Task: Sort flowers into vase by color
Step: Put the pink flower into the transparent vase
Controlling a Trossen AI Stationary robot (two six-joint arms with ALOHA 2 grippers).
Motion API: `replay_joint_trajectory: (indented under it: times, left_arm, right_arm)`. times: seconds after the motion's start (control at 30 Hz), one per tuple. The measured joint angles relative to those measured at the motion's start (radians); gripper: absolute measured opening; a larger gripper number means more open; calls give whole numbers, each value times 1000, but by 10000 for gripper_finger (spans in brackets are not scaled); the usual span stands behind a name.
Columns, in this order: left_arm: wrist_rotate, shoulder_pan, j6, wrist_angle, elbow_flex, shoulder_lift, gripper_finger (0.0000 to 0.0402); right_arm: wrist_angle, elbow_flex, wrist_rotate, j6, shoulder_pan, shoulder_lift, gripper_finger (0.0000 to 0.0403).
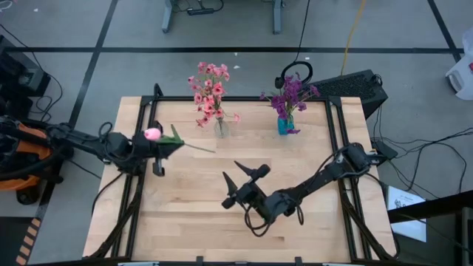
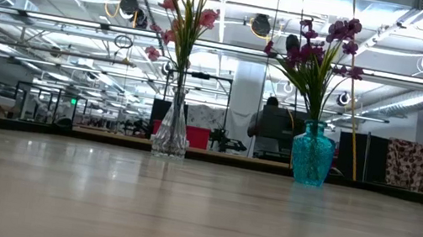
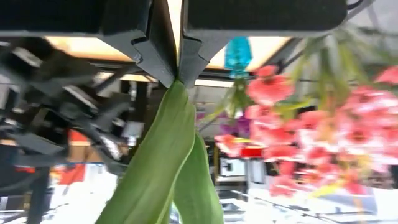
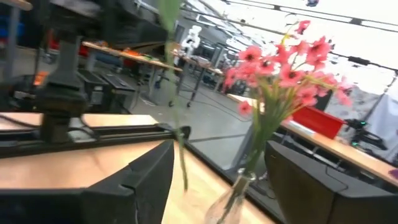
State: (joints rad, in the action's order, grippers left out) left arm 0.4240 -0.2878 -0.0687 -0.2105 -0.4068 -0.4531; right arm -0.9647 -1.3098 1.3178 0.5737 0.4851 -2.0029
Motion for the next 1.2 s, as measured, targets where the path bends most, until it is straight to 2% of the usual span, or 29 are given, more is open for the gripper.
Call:
replay_joint_trajectory:
  times: [0.13, 0.23, 0.4, 0.53, 0.73, 0.87, 1.03, 1.2]
  left_arm:
    - [65, 26, -10, 79, 0, 88, 12]
    - [113, 50, -50, 80, 0, 122, 12]
    - [143, 113, -131, -4, 0, 127, 12]
    - [136, 170, -165, -59, 0, 110, 12]
    - [123, 249, -160, -65, 0, 78, 12]
    - [46, 294, -86, -72, 0, 43, 12]
    - [43, 337, -44, -68, 0, -6, 12]
    - [31, 368, -41, -82, 0, -36, 12]
  right_arm:
    - [115, 0, -9, -130, 17, 0, 242]
    - [255, 0, -40, -285, 14, 0, 242]
    - [495, 0, -205, -586, -28, 0, 242]
    - [566, 0, -307, -711, -90, -30, 242]
    - [487, 0, -274, -823, -191, -140, 242]
    - [360, 1, -262, -867, -252, -241, 242]
    - [121, 1, -267, -797, -306, -353, 242]
    - [-30, 1, -235, -698, -330, -391, 242]
